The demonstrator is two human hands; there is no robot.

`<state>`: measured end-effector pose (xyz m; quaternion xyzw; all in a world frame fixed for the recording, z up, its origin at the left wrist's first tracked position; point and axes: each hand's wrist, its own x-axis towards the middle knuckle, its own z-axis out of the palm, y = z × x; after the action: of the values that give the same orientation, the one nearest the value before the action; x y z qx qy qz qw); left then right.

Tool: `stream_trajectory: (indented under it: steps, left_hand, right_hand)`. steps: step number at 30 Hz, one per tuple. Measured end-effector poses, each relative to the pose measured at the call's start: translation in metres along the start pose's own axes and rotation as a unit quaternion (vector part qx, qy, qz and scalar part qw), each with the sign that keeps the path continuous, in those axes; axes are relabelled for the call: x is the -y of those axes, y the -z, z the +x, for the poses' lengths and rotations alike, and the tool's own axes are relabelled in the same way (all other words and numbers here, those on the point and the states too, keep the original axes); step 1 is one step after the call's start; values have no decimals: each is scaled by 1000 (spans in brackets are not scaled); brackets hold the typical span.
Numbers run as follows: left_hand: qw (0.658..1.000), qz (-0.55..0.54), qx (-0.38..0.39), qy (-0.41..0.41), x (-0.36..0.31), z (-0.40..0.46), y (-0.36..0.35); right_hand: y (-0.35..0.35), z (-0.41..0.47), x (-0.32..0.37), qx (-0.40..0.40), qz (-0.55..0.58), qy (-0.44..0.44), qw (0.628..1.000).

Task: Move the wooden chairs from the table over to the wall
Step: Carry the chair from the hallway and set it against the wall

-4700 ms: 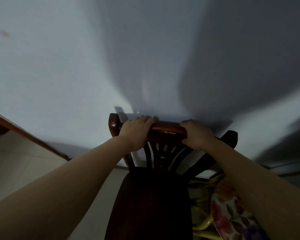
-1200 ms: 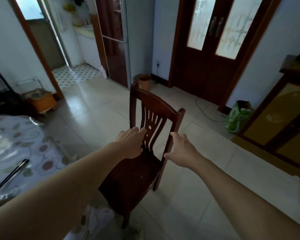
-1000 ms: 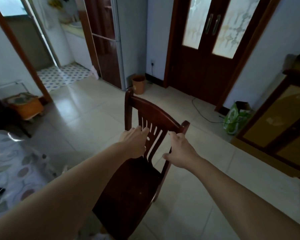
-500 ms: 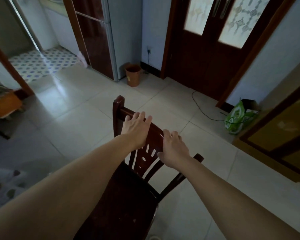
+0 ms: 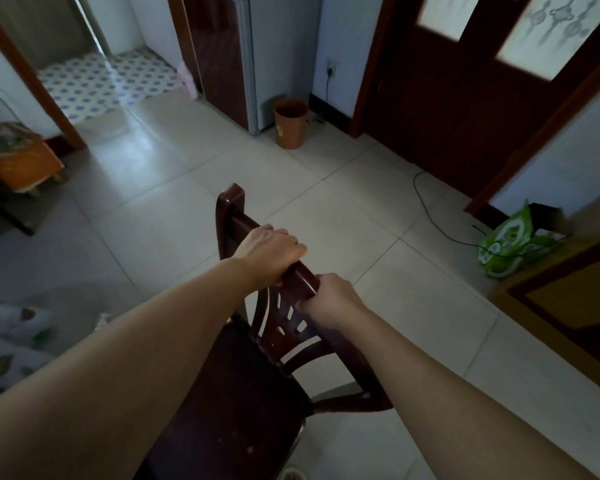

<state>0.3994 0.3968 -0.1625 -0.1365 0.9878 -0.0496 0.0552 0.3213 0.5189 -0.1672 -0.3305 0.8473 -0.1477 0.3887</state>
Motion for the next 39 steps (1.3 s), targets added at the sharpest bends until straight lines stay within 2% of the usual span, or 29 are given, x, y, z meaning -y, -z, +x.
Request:
stream_trajectory:
  steps: [2,4,12,18,22,31,39]
  left_hand:
    - [1000,7,5,-29,2,-2,-1]
    - [999,9,5,-50,2,-7,0]
    - [999,18,9,-42,0,-55,19]
    - [997,19,-23,-67,-20,-109,39]
    - [990,40,-49,-123,-50,-150,56]
    - [970,88,-35,-226,-127,-210,92]
    - [945,92,-62,-308,-218,-233,139]
  right_hand:
    - [3,2,0,48,-1,-3,999]
    - [3,0,1,64,-22,6,998]
    - [-19,-43,16,26,-46,59,997]
    - [-41,-108,19,2,-59,54,997]
    - [-58,-171,5,-43,-63,44,996]
    - [-93,-291,-35,-94,-36,17,995]
    - [-75,-392,-89,-160,-40,-36,986]
